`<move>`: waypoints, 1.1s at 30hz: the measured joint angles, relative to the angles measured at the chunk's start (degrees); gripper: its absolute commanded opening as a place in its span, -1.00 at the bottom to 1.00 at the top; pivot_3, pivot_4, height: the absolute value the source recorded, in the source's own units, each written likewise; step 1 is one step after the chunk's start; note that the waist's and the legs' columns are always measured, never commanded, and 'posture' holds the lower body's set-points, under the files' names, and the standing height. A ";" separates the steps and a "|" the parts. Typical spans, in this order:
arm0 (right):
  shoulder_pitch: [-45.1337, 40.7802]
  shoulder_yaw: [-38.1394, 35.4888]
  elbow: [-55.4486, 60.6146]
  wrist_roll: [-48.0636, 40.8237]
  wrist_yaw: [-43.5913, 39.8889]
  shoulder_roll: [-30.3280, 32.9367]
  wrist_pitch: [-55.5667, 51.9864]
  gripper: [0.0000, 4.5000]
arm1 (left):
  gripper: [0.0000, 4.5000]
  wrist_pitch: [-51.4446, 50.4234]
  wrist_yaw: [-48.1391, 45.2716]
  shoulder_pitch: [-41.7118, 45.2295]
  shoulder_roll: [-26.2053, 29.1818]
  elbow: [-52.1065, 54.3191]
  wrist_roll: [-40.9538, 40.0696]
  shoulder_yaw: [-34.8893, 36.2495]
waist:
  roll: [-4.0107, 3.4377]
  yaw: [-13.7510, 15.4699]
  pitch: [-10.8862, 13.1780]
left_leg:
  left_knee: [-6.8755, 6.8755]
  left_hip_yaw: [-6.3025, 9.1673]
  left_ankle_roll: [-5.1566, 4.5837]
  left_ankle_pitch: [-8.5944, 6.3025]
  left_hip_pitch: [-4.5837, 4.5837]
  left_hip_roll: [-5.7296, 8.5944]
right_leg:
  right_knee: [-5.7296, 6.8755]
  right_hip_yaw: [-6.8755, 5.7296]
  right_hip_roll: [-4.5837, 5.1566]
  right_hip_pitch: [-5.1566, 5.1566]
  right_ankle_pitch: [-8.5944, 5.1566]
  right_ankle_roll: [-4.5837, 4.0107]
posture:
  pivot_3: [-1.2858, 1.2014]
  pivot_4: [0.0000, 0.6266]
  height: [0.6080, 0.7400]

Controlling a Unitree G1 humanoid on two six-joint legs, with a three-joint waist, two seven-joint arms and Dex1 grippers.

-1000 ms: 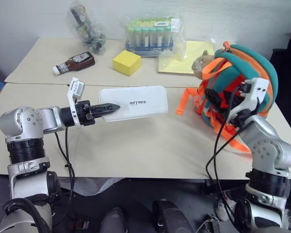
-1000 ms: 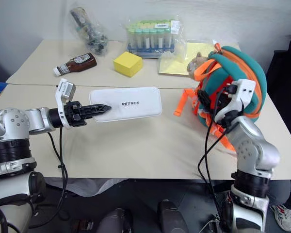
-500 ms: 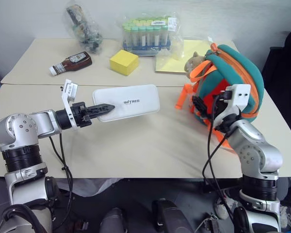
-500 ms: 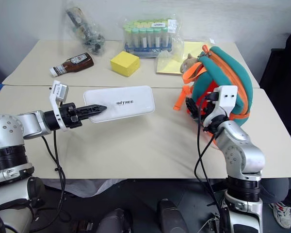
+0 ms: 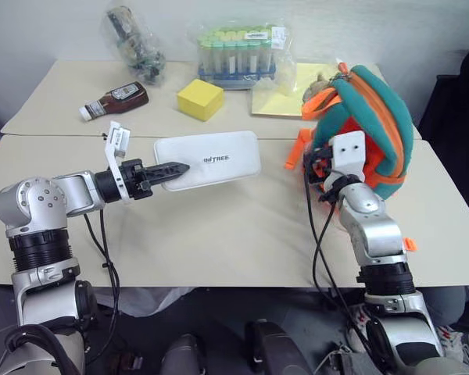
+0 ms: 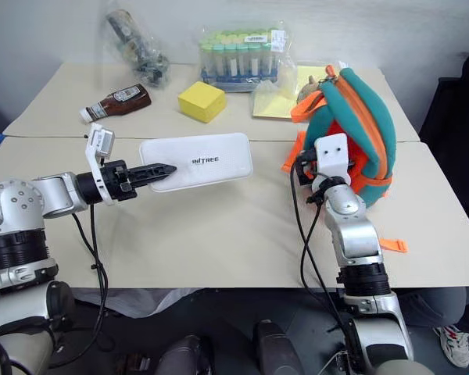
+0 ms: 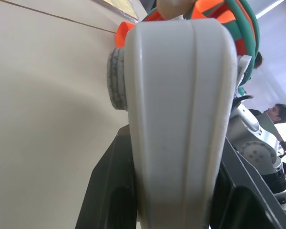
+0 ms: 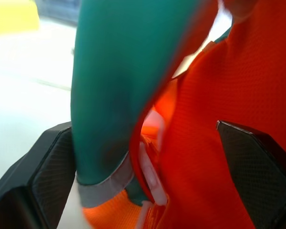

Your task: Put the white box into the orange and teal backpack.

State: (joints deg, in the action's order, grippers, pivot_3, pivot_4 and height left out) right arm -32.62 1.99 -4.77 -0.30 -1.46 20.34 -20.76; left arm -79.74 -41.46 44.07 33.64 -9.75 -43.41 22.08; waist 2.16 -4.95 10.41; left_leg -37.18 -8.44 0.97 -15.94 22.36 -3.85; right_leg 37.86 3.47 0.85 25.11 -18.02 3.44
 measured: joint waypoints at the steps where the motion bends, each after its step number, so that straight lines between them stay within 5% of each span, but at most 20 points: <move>1: 0.59 0.93 0.08 1.60 -0.05 0.34 1.11 0.99 | -0.42 0.20 0.00 0.00 0.00 -0.01 -0.04 0.00 | 0.00 -0.01 0.00 | 0.00 -0.03 0.02 0.02 0.03 -0.01 | 0.01 0.02 -0.02 0.06 0.00 0.00 | 0.03 -0.52 1.00; 8: 4.77 0.30 3.55 1.03 -1.38 -4.78 1.01 0.99 | -0.42 0.47 0.07 -0.79 0.11 0.08 -0.47 0.19 | 0.00 -0.33 0.00 | -0.02 -0.15 0.28 0.14 0.02 -0.23 | 0.21 0.08 -0.28 0.20 -0.02 -0.05 | 0.03 -0.52 1.00; 19: -10.45 -8.12 -11.08 -6.10 -1.95 -8.17 1.16 0.99 | -0.42 1.17 0.08 -1.29 0.52 -0.08 -1.31 -0.17 | 0.00 -0.80 0.00 | -0.04 -0.11 0.23 0.27 0.01 -0.18 | 0.45 0.09 -0.24 0.27 0.06 -0.17 | 0.03 -0.52 1.00; 22: -12.75 -7.66 -16.79 -5.02 -2.20 -8.15 3.68 0.73 | -0.42 1.68 0.07 -1.15 0.79 -0.12 -1.32 -0.20 | 0.00 -1.25 0.00 | -0.02 -0.11 0.23 0.27 0.02 -0.20 | 0.40 0.09 -0.24 0.27 0.05 -0.17 | 0.03 -0.52 1.00; 33: -12.60 -7.99 -17.50 -7.98 -10.25 -7.01 8.44 -0.89 | -0.42 3.42 0.13 -0.92 1.49 -0.30 -1.31 -0.19 | -0.02 -1.43 0.02 | -0.02 -0.12 0.27 0.29 0.03 -0.20 | 0.43 0.08 -0.24 0.27 0.05 -0.17 | 0.03 -0.52 1.00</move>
State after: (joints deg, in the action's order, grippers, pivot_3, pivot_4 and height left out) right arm -45.22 -6.01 -22.27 -8.28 -11.71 13.33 -12.32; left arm -76.33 -41.33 43.15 35.13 -10.05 -44.72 21.90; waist 2.14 -6.38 10.43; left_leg -37.21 -8.55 1.24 -15.65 22.39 -4.05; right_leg 38.29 3.55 0.60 25.38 -17.97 3.27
